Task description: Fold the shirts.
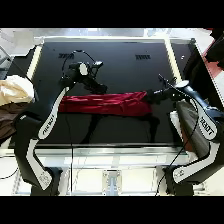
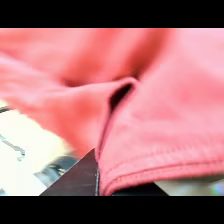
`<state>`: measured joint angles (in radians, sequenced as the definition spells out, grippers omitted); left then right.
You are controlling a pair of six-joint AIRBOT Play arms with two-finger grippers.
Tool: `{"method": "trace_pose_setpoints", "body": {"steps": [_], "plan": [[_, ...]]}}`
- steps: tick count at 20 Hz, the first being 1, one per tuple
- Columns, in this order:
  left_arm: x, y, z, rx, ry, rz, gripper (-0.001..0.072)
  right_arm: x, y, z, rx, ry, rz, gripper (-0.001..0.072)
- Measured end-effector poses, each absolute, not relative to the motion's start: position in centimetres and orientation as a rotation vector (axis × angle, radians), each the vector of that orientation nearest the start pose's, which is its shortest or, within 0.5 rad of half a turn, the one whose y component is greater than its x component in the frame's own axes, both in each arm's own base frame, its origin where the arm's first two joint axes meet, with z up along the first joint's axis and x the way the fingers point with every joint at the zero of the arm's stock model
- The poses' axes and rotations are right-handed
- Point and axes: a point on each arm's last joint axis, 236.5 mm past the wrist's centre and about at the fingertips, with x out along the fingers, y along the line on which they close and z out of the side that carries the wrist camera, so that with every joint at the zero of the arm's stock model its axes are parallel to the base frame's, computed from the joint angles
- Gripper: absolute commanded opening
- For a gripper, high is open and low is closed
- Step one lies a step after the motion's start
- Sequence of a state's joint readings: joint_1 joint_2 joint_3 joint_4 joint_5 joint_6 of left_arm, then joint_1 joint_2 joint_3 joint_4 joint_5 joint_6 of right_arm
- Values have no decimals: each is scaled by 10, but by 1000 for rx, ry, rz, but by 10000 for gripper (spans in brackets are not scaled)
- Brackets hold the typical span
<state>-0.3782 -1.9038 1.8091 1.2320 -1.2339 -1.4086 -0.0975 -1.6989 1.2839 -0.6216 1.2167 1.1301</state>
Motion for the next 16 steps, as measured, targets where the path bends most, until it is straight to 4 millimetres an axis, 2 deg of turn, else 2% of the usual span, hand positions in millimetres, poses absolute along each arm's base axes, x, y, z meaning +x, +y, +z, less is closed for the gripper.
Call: {"method": "trace_pose_setpoints", "body": {"steps": [4,6,8,12,16], "plan": [[456,-262,-55,120,1343,-656,9,450,167,38,609,1162,744,21],[454,-262,-67,124,1367,-662,9,454,189,74,569,1104,798,20],[451,-266,-78,110,1389,-678,9,455,215,100,524,1060,835,20],[447,-268,-101,92,1430,-684,10,451,266,133,455,987,889,19],[451,-263,-105,67,1438,-677,10,439,311,147,432,957,934,18]]}}
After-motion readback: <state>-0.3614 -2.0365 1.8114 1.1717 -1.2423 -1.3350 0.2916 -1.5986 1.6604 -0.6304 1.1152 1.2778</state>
